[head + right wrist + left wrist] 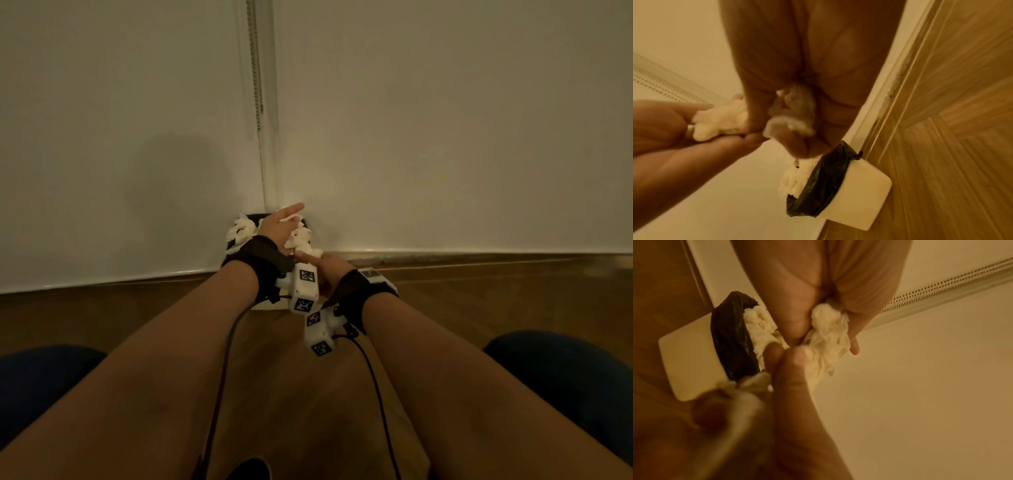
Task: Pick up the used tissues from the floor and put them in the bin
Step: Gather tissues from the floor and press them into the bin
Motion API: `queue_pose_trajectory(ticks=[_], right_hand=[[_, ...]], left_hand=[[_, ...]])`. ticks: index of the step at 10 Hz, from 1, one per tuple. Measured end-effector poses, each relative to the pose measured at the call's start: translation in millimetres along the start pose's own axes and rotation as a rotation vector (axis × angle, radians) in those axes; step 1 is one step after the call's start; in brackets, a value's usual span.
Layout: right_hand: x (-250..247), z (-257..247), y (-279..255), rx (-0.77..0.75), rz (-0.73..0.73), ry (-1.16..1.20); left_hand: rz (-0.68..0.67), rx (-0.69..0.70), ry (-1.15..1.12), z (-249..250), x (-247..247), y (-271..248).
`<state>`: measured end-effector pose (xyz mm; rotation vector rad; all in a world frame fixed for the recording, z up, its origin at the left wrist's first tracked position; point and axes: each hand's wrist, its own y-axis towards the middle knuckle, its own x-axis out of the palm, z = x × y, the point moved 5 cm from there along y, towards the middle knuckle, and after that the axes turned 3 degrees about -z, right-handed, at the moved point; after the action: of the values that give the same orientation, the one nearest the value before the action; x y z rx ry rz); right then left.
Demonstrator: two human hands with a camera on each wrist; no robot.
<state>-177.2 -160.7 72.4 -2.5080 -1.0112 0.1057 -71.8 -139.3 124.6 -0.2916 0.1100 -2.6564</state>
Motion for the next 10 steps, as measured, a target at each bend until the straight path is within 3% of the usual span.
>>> queue_pose_trajectory(ticks=[1, 2, 3, 4, 5, 6, 7, 9, 10], right_hand=[[-10, -9, 4, -0.037, 0.125, -0.049], [-11, -21, 14, -0.079, 0.242, -0.254], [0, -32, 36, -0.151, 0.253, -0.309], [-2, -43, 68, -0.227, 0.307, -0.328], [-11, -52, 97, -0.183, 0.374, -0.366], [-16, -55, 123, -0.204, 0.386, -0.389], [-6, -51, 143, -0.186, 0.346, -0.461], [9, -35, 172, -0.217, 0.466, -0.546], [15, -36, 176, -0.403, 0.471, -0.589]], left_hand=[[0.070, -0.062, -0.090, 1, -16, 1], [0.141, -0.141, -0.076, -8, -45, 8], [0.370, -0.145, 0.144, -11, -88, 18], [0.428, -0.093, 0.424, -19, -127, 48], [0.408, 0.030, 0.502, -17, -134, 64], [0.481, 0.134, 0.540, -20, -145, 77], [0.476, 0.146, 0.660, -31, -148, 90], [0.429, 0.157, 0.934, -53, -139, 112], [0.422, 0.081, 1.135, -65, -135, 123]])
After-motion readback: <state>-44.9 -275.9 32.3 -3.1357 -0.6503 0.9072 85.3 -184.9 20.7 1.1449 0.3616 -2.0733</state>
